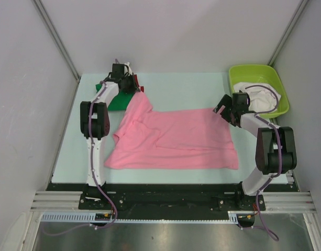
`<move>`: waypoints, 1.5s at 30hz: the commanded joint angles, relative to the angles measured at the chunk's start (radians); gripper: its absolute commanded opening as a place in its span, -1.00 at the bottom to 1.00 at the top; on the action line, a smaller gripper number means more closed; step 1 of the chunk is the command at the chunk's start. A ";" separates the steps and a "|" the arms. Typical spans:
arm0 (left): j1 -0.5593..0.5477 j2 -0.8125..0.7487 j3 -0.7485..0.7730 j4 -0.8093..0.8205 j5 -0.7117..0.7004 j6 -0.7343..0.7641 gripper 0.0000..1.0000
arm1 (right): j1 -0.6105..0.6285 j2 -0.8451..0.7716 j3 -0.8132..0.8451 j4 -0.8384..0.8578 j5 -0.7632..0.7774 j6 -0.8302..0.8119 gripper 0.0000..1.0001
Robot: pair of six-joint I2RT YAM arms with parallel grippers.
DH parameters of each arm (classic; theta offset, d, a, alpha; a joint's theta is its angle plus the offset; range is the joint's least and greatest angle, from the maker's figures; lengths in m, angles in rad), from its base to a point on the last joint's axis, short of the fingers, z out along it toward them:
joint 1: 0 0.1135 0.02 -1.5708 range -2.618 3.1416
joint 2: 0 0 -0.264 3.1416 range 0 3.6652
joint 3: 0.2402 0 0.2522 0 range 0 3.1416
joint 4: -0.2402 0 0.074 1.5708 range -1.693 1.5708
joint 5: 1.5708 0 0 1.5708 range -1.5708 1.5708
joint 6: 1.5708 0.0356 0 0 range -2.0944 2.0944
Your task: Fold and stack the t-shirts
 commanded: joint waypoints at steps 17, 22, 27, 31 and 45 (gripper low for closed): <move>0.021 -0.226 -0.117 0.153 0.171 -0.061 -1.00 | -0.038 0.304 0.246 0.141 0.139 -0.034 0.75; 0.029 -0.233 -0.122 0.156 0.182 -0.065 -1.00 | -0.014 0.357 0.357 0.029 0.153 -0.089 0.71; 0.032 -0.242 -0.131 0.166 0.196 -0.081 -1.00 | 0.020 0.413 0.484 -0.130 0.243 -0.155 0.65; 0.032 -0.245 -0.134 0.166 0.204 -0.090 -1.00 | 0.041 0.475 0.581 -0.265 0.313 -0.192 0.62; 0.035 -0.268 -0.180 0.195 0.216 -0.107 -1.00 | 0.017 0.514 0.616 -0.347 0.330 -0.154 0.12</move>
